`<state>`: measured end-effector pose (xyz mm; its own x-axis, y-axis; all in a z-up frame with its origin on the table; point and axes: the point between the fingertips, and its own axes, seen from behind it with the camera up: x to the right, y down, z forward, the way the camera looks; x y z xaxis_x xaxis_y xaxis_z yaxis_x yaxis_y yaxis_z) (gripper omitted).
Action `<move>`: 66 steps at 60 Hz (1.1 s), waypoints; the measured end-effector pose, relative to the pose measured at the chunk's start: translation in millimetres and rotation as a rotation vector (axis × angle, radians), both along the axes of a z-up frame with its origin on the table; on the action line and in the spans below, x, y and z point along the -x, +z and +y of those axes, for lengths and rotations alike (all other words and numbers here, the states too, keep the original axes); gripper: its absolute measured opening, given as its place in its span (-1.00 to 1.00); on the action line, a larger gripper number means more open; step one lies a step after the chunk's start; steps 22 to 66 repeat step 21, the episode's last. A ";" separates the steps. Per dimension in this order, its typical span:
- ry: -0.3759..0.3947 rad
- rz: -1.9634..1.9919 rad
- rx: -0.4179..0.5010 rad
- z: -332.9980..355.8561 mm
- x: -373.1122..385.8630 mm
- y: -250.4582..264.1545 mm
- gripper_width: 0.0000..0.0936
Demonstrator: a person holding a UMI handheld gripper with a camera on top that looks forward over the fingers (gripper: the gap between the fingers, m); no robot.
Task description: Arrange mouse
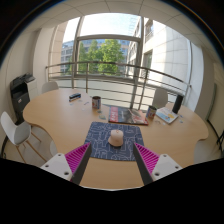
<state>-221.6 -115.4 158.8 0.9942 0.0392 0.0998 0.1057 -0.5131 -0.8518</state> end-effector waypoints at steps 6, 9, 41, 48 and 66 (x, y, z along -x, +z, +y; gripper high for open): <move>-0.018 0.031 0.016 -33.4 1.8 -0.4 0.80; -0.025 0.036 0.021 -46.6 2.0 -4.8 0.81; -0.055 0.050 0.044 -74.3 -0.3 -11.1 0.81; -0.055 0.050 0.044 -74.3 -0.3 -11.1 0.81; -0.055 0.050 0.044 -74.3 -0.3 -11.1 0.81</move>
